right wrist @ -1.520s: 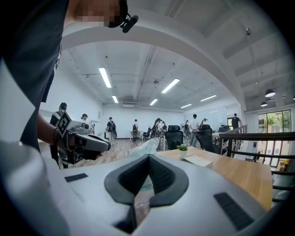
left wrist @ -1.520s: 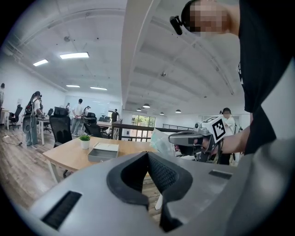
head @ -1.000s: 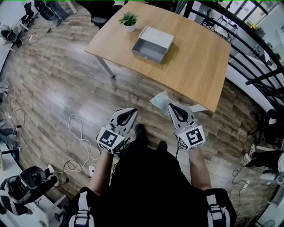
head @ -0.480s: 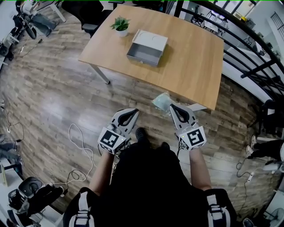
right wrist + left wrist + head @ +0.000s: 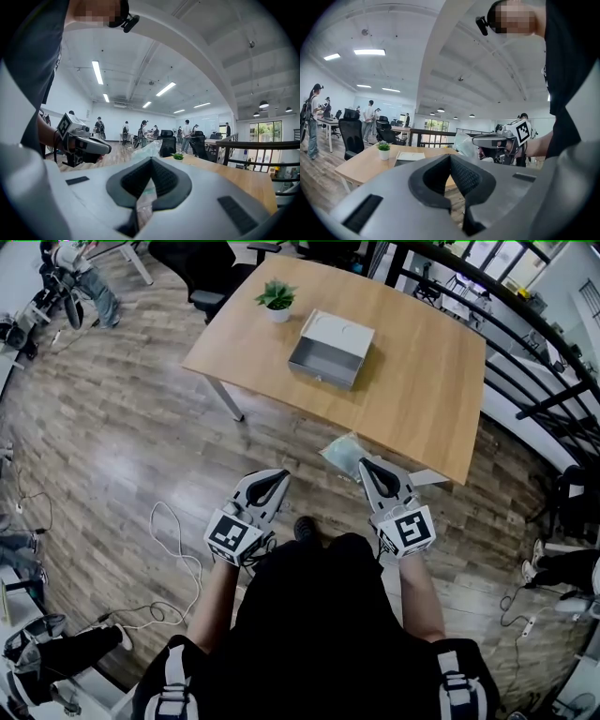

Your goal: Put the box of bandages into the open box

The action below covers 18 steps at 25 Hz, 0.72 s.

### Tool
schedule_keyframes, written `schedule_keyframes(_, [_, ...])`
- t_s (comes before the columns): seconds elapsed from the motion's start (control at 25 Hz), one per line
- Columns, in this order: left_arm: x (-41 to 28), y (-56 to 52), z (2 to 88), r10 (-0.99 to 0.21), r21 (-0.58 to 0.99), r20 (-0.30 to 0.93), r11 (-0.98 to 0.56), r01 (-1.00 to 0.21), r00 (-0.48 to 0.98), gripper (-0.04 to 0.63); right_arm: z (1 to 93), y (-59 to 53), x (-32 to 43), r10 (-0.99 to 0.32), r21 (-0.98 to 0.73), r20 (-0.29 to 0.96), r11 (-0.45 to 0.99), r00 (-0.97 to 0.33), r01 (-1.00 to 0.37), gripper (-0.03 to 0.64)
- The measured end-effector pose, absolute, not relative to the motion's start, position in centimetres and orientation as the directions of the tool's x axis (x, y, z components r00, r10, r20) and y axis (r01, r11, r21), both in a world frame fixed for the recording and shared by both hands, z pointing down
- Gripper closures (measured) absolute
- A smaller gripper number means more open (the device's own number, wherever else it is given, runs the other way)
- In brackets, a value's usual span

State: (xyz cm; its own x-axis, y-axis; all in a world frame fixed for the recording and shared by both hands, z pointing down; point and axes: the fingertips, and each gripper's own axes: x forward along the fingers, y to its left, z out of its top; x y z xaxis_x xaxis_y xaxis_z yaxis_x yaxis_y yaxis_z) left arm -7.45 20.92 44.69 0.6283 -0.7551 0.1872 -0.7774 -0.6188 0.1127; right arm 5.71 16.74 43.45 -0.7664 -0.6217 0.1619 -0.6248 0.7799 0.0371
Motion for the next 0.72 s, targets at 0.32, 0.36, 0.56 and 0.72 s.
schedule_keyframes(0.32, [-8.5, 20.4, 44.8, -0.772, 0.122, 0.182, -0.597, -0.793, 0.609, 0.574, 43.8, 15.9, 4.9, -0.609, 0.032, 0.179, 0.789, -0.773, -0.614, 0.594])
schedule_keyframes(0.36, [-8.6, 20.3, 44.9, -0.771, 0.119, 0.194, -0.596, -0.794, 0.607, 0.573, 43.8, 15.6, 4.8, -0.608, 0.031, 0.181, 0.789, -0.773, -0.613, 0.594])
schedule_keyframes(0.56, [-8.8, 19.4, 45.7, -0.777, 0.122, 0.223, -0.576, -0.808, 0.588, 0.573, 44.4, 13.9, 5.1, -0.597, 0.020, 0.185, 0.797, -0.781, -0.604, 0.594])
schedule_keyframes(0.72, [-8.8, 17.1, 45.8, -0.791, 0.127, 0.228, -0.554, -0.822, 0.568, 0.573, 44.3, 11.5, 5.3, -0.585, 0.025, 0.184, 0.806, -0.790, -0.591, 0.594])
